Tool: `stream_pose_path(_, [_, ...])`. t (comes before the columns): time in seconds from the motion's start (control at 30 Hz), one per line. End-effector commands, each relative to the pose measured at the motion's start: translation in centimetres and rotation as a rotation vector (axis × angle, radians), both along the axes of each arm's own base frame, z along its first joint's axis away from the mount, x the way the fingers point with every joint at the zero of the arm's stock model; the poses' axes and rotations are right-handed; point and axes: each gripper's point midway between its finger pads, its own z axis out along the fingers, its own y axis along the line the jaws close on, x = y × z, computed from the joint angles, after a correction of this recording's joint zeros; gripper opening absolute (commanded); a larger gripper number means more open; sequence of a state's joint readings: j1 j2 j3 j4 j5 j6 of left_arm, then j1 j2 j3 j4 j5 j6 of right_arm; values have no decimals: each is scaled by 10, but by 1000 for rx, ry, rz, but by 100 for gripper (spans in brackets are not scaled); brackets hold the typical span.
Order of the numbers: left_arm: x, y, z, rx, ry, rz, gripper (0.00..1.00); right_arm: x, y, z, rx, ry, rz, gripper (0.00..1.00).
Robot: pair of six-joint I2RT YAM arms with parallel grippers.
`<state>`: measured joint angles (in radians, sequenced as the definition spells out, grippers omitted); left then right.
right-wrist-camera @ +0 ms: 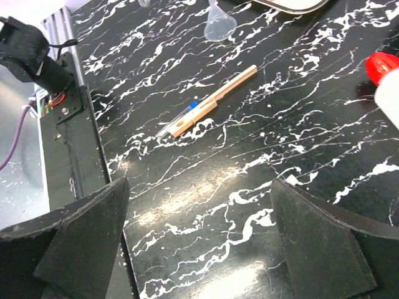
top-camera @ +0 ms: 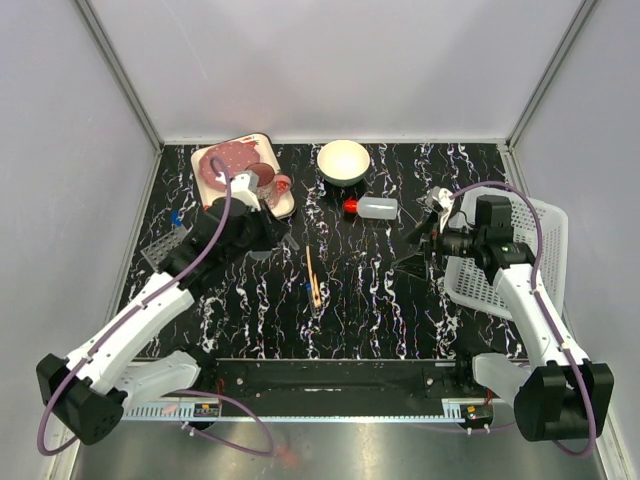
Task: Organize the chemistry lab equipment
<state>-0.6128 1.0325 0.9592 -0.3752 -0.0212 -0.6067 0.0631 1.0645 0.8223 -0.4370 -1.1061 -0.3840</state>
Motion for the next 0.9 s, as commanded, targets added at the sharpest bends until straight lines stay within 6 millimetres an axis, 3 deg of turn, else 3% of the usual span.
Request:
stream_pose_path(0.0, [12, 60, -3, 177, -76, 176, 15, 2, -9, 3, -20, -64, -25, 100])
stream_pose_path(0.23, [26, 111, -2, 265, -99, 311, 15, 4, -17, 6, -29, -95, -58, 100])
stream_pose_path(0.47, [39, 166, -13, 327, -74, 465, 16, 4, -17, 9, -31, -107, -61, 100])
stream_pose_path(0.63, [52, 194, -16, 307, -64, 543, 16, 5, -17, 11, -34, -111, -63, 100])
stream_pose_path(0.83, [66, 237, -28, 310, -34, 673, 15, 8, -17, 11, -28, -82, -60, 100])
stream_pose_path(0.87, [67, 252, -35, 309, -15, 712, 15, 8, -17, 10, -31, -82, -62, 100])
